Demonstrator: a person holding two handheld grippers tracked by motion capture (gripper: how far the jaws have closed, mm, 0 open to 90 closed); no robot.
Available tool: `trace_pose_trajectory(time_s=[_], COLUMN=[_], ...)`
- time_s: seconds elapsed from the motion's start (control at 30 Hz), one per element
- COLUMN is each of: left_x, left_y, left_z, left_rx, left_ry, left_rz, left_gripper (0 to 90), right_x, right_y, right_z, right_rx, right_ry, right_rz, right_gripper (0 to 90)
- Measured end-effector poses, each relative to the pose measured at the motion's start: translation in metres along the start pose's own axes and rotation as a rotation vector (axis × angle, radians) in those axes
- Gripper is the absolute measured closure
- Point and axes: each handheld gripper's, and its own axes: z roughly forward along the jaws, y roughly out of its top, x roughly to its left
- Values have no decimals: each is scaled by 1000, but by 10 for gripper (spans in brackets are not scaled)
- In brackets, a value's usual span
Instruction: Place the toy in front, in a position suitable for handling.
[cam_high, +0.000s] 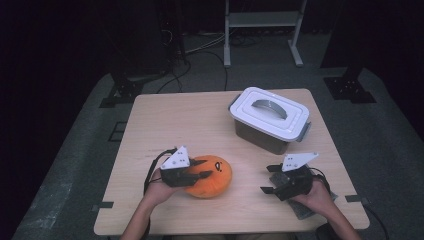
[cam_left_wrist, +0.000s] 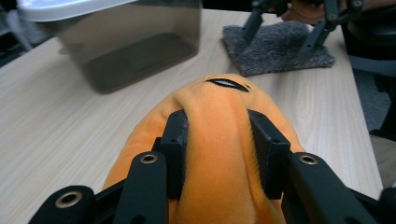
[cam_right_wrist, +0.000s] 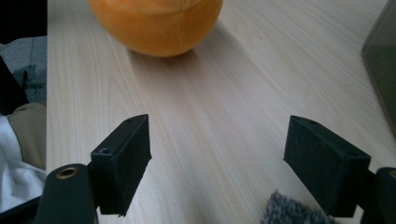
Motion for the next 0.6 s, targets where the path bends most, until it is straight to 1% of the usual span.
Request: trace_pose_trajectory(time_s=[0.03, 0.07, 0.1, 0.13, 0.17, 0.2, 0.23, 0.27, 0.3, 0.33, 0.37, 0.4, 0.5, 0.53, 0.57, 0.6], left_x=[0, -2, -2, -4, -5, -7, -7, -9, -9, -11, -11, -13, -16, -18, -18, -21], left_y=[0, 3, 3, 5, 6, 9, 9, 11, 11, 12, 12, 12, 11, 9, 9, 7], left_z=[0, 8, 8, 13, 16, 21, 21, 26, 26, 30, 30, 34, 37, 40, 40, 43], left_rx=[0, 3, 3, 2, -2, -2, -2, -10, -10, -11, -11, -9, -2, 10, 10, 23], left_ry=[0, -20, -20, -27, -32, -44, -44, -52, -52, -61, -61, -70, -79, -83, -83, -92], left_rz=[0, 7, 7, 10, 12, 17, 17, 17, 17, 20, 20, 23, 24, 34, 34, 43], left_gripper=[627, 627, 627, 627, 627, 627, 627, 627, 627, 627, 627, 627, 626, 624, 622, 617], right_x=[0, -2, -2, -5, -5, -8, -8, -13, -13, -17, -17, -20, -23, -25, -25, -28], right_y=[0, -1, -1, -3, -3, -6, -6, -8, -8, -11, -11, -14, -16, -18, -18, -20], right_z=[0, -2, -2, -4, -4, -7, -7, -10, -10, -12, -12, -13, -14, -15, -15, -15], right_rx=[0, 9, 9, 17, 17, 28, 28, 33, 33, 35, 35, 46, 51, 65, 65, 97], right_ry=[0, -9, -9, -16, -16, -28, -28, -37, -37, -36, -36, -44, -43, -48, -48, -48], right_rz=[0, 6, 6, 13, 13, 19, 19, 28, 28, 40, 40, 46, 53, 52, 52, 55], right_gripper=[213, 213, 213, 213, 213, 213, 213, 213, 213, 214, 214, 214, 214, 219, 219, 225])
